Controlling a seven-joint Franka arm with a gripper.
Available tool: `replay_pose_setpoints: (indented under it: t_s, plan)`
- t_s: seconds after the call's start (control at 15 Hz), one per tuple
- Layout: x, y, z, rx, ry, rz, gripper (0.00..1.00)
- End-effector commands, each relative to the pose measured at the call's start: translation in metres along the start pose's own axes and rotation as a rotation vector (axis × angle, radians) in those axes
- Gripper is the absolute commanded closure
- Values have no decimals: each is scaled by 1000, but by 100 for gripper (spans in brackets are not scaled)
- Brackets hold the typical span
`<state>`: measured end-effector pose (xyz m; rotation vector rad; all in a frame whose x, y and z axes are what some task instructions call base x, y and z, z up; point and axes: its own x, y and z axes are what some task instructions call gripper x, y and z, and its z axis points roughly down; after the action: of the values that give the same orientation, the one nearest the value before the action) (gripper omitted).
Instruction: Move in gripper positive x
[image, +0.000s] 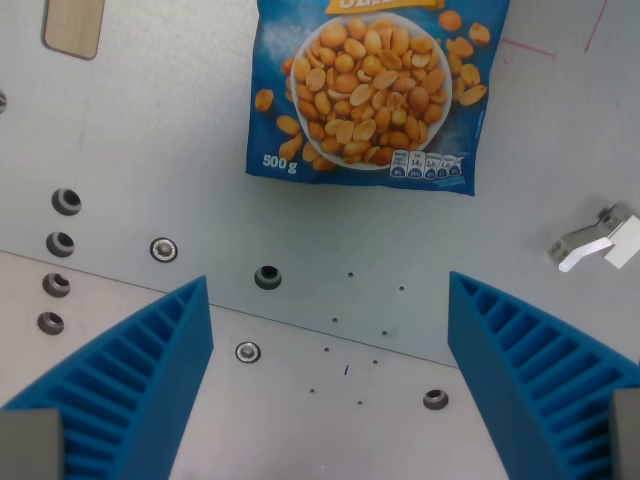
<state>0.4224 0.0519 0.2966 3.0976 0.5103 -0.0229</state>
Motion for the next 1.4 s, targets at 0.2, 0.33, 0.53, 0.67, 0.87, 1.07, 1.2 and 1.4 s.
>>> replay_pose_setpoints:
  t_s: [0.2,0.33,0.53,0.67,0.87,1.07,1.2,1.4]
  plan:
    - [15,0,-3,-2,7,0,0]
    - [25,0,-3,-2,7,0,0]
    - [40,0,-3,-2,7,0,0]
    - [50,0,-3,-2,7,0,0]
    - [65,0,-3,-2,7,0,0]
    - [80,0,-3,-2,7,0,0]
    - [90,0,-4,-2,7,0,0]
    - [105,0,-4,-2,7,0,0]
